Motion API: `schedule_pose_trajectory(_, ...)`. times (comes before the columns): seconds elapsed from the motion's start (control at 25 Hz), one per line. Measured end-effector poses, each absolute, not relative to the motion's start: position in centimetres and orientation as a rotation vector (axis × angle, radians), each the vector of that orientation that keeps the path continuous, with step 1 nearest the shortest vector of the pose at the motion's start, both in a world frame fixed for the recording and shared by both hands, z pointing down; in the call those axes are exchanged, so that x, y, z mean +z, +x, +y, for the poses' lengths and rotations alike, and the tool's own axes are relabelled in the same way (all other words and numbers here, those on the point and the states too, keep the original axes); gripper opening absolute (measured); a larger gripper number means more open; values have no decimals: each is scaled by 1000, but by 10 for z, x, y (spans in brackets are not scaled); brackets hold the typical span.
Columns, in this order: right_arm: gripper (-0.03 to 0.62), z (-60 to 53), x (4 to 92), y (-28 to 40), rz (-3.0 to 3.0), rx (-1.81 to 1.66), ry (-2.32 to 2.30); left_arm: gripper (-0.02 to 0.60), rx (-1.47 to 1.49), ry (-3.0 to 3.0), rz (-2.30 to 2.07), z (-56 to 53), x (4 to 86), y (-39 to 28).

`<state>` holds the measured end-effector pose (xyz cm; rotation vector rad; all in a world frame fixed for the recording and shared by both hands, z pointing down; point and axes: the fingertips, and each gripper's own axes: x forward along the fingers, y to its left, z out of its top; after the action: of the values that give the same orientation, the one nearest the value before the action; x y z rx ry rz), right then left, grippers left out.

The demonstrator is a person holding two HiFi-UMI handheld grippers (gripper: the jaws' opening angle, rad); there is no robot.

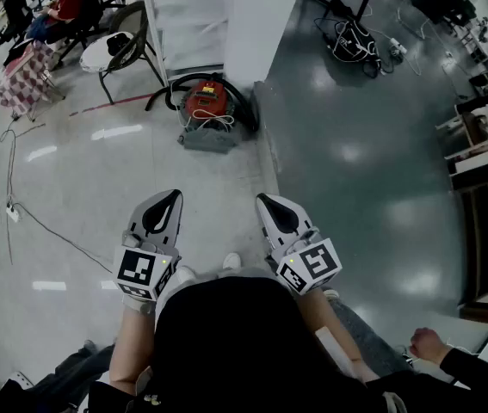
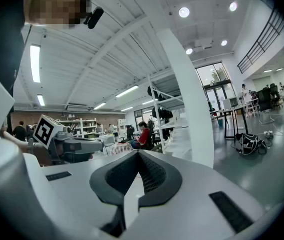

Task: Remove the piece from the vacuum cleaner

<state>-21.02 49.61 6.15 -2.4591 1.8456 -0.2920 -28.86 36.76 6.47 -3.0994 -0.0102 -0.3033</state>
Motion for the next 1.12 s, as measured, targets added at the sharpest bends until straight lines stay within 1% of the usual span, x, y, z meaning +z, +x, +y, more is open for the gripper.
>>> schedule_pose_trajectory(0.36, 28, 547, 69, -146, 1721, -301, -2476, 17, -342, -3089, -42, 404, 70, -229)
schedule_pose_trajectory(0.6, 28, 555, 66, -113, 1658, -296, -2475, 17, -390, -3071, -97, 408, 79, -194)
schedule_pose_trajectory(0.84, 28, 528, 80, -75, 1637, -338, -2488, 17, -410, -3079, -122, 382, 92, -153)
schedule_pose_trajectory(1.12, 28, 452, 77, -1, 1680, -400, -2506, 17, -410, -3120, -102, 308, 91, -82)
